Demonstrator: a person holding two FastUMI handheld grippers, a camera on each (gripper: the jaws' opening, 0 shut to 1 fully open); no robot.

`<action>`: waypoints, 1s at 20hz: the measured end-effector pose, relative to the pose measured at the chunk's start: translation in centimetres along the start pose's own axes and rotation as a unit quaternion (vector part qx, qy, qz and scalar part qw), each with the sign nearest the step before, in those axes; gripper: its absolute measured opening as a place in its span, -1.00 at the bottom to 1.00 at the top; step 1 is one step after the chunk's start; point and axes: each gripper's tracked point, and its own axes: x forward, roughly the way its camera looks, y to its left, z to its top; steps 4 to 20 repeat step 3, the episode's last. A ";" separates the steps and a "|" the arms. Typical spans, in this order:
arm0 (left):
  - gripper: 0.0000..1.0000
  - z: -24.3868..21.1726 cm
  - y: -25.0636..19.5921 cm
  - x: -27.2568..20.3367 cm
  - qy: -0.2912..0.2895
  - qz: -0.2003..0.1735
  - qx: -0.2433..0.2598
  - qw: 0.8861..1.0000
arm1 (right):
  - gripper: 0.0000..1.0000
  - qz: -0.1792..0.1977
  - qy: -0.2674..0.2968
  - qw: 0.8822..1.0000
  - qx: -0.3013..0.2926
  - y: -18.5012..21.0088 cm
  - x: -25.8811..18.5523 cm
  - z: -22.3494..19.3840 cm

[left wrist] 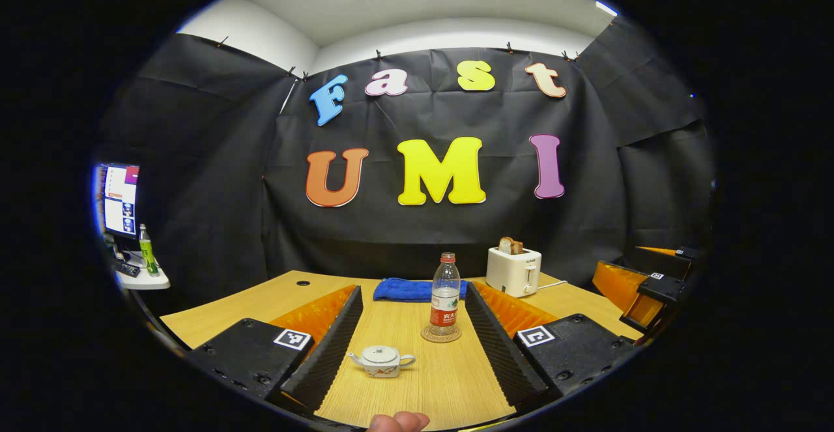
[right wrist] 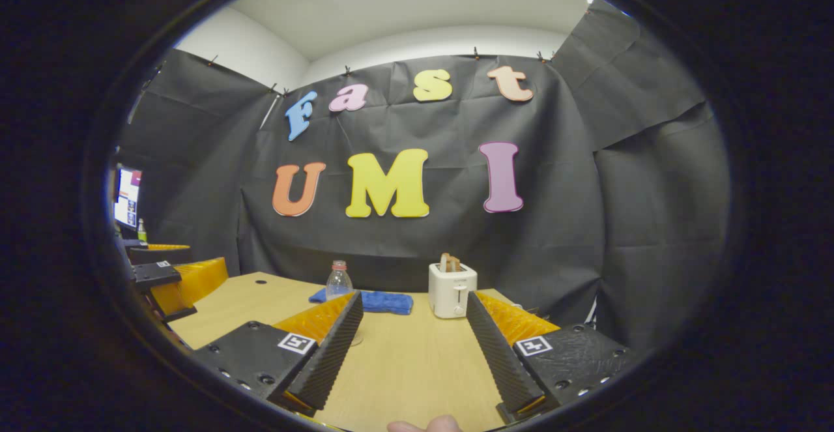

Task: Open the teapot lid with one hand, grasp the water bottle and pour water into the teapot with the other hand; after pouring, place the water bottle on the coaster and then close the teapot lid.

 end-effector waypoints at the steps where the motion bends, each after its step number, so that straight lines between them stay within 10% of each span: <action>1: 0.96 0.0 0.1 0.0 0.001 0.000 -0.001 1.000 | 0.91 0.001 0.003 1.000 -0.001 0.3 0.1 -0.2; 20: 0.97 0.1 0.6 0.1 -0.002 0.003 0.007 1.000 | 0.96 0.001 0.005 1.000 -0.005 0.9 0.3 -0.5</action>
